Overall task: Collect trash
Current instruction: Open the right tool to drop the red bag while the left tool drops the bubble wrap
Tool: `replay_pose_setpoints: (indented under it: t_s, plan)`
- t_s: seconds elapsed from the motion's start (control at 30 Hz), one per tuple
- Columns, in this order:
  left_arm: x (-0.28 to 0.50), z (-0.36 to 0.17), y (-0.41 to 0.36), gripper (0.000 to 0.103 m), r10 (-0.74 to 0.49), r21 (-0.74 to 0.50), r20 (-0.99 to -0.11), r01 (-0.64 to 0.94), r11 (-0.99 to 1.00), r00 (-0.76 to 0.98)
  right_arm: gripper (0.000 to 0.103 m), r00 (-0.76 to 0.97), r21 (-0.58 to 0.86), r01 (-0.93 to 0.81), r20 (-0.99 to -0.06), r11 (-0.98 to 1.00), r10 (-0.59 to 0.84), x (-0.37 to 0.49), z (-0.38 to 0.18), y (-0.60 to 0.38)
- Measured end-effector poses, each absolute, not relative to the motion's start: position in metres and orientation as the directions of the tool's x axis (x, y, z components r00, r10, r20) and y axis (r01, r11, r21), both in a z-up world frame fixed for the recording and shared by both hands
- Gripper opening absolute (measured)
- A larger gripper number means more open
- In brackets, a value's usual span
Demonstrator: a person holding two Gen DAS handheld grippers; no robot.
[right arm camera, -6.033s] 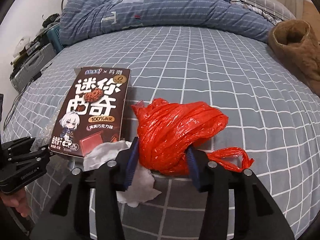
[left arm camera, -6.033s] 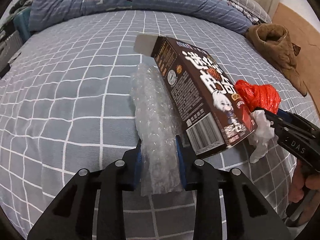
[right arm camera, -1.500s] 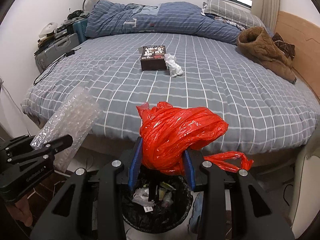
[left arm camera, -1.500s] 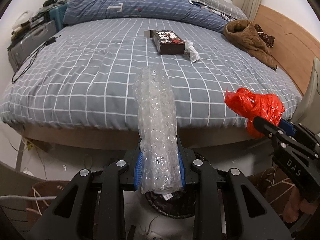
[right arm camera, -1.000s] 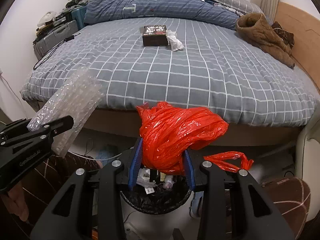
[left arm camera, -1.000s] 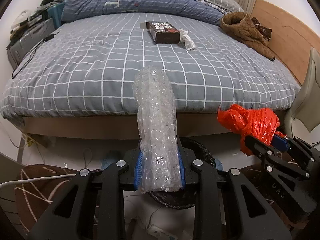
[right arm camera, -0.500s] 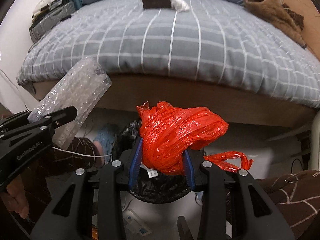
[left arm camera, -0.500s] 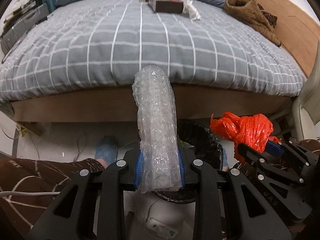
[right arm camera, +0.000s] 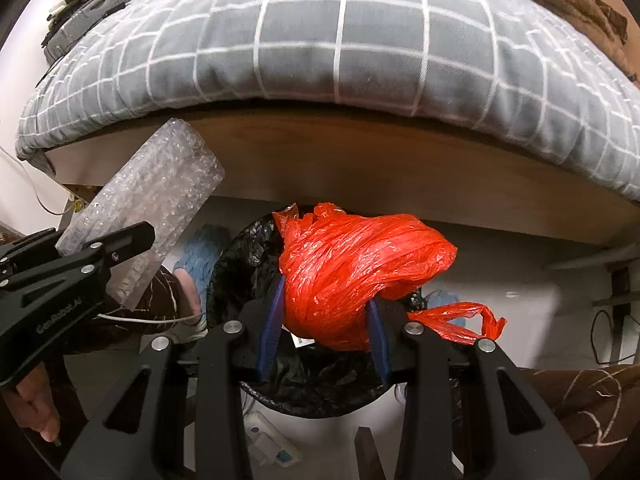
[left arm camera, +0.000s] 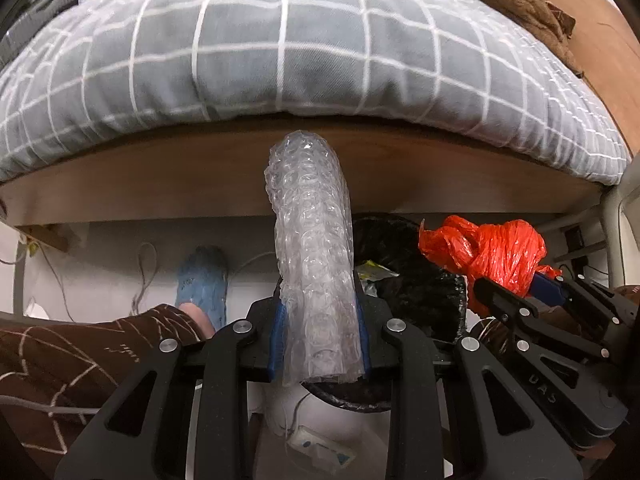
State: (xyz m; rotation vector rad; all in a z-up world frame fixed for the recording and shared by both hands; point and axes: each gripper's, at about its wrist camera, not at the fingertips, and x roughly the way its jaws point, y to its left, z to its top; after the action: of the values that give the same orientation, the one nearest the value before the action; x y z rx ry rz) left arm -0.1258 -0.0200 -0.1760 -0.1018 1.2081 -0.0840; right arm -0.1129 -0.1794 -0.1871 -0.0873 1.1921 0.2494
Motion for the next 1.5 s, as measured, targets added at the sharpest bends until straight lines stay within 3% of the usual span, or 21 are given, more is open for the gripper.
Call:
replay_pose_setpoints:
  t_s: [0.5, 0.97, 1.17, 1.5]
  plan:
    - [-0.109, -0.205, 0.004, 0.027, -0.083, -0.102, -0.944, -0.042, 0.994, 0.318, 0.04, 0.296, 0.068, -0.275, -0.943, 0.959, 0.151, -0.1, -0.206, -0.164]
    - [-0.118, -0.194, -0.016, 0.027, -0.102, -0.108, -0.939, 0.0, 0.994, 0.33, 0.077, 0.353, 0.05, -0.193, -0.928, 0.98, 0.117, -0.113, -0.183, -0.208]
    - [-0.12, -0.187, -0.044, 0.027, -0.122, -0.11, -0.936, 0.054, 0.992, 0.329, 0.094, 0.415, -0.001, -0.101, -0.909, 0.995, 0.041, -0.118, -0.171, -0.242]
    - [-0.12, -0.191, -0.09, 0.027, -0.158, -0.12, -0.941, 0.14, 0.983, 0.298, 0.095, 0.437, 0.014, 0.012, -0.9, 1.0, 0.007, -0.123, -0.161, -0.294]
